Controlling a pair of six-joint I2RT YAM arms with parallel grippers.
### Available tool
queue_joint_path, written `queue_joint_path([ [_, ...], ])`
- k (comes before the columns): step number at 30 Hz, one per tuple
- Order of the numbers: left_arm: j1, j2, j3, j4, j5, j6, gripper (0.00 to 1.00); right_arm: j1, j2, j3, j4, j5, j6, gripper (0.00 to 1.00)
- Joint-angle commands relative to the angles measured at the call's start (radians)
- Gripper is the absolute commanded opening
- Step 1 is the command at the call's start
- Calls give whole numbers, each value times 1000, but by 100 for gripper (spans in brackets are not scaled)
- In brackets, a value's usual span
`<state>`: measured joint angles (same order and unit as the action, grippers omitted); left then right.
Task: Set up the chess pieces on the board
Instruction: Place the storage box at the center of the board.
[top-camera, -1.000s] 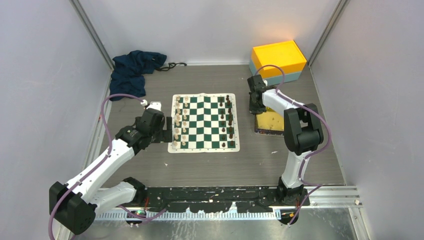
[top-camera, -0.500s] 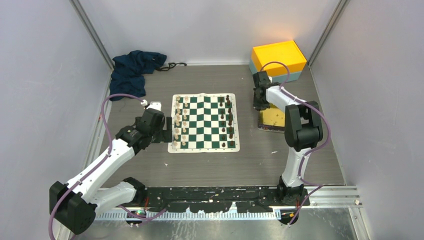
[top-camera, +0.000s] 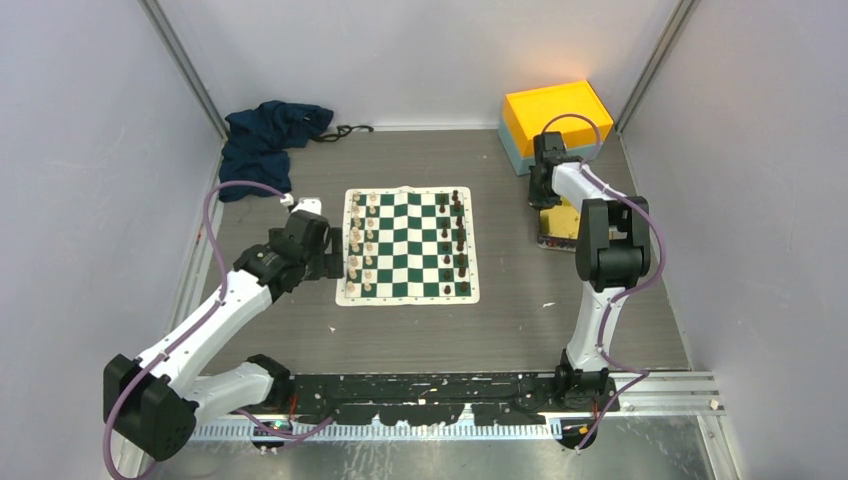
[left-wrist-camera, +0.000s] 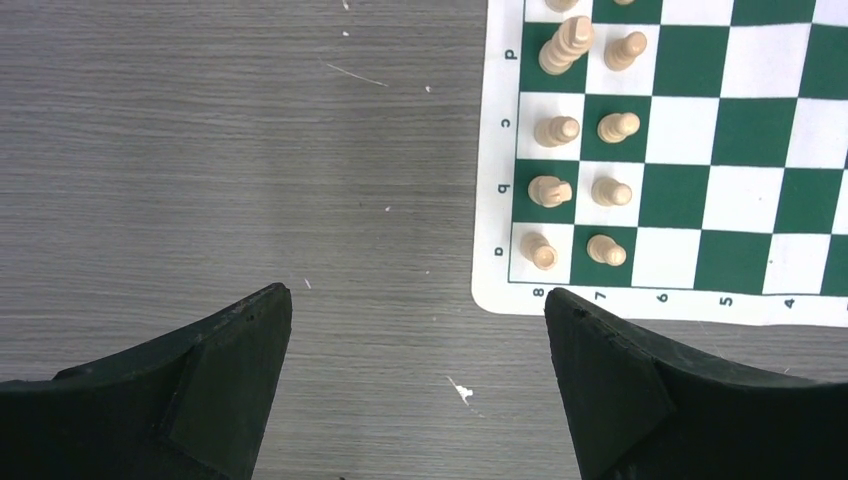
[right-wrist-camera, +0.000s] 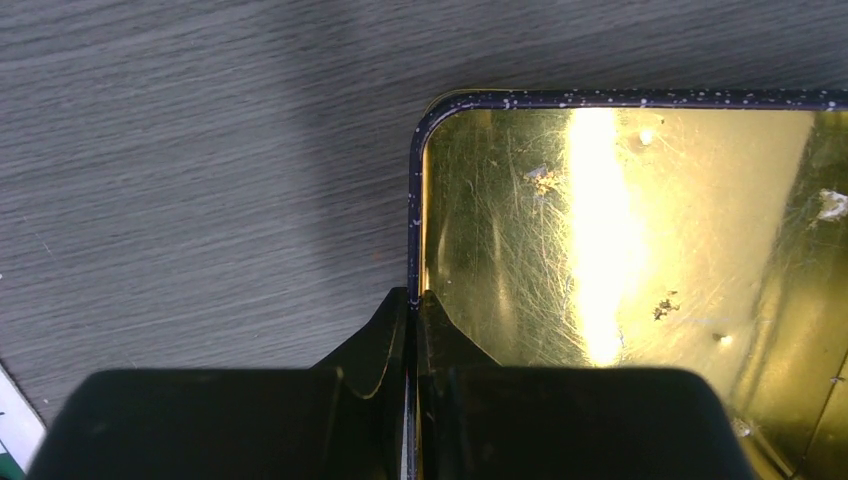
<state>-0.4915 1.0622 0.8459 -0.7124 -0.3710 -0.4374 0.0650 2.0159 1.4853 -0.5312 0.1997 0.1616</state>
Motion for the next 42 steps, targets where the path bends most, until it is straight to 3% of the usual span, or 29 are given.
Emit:
queue_joint_path([
  [1, 17, -1, 49, 25, -28, 12, 98, 4, 11, 10, 9, -26, -37, 10],
  [8, 19, -3, 67, 13, -23, 8, 98, 4, -46, -72, 38, -70, 2, 15],
  [20, 19, -16, 79, 16, -26, 16, 98, 18, -101, -77, 34, -37, 19, 39],
  [33, 19, -14, 125, 43, -79, 38, 100, 42, -196, 21, 38, 88, 39, 43],
  [42, 59, 103, 178, 247, -154, 114, 100, 143, -241, 40, 95, 37, 47, 44],
])
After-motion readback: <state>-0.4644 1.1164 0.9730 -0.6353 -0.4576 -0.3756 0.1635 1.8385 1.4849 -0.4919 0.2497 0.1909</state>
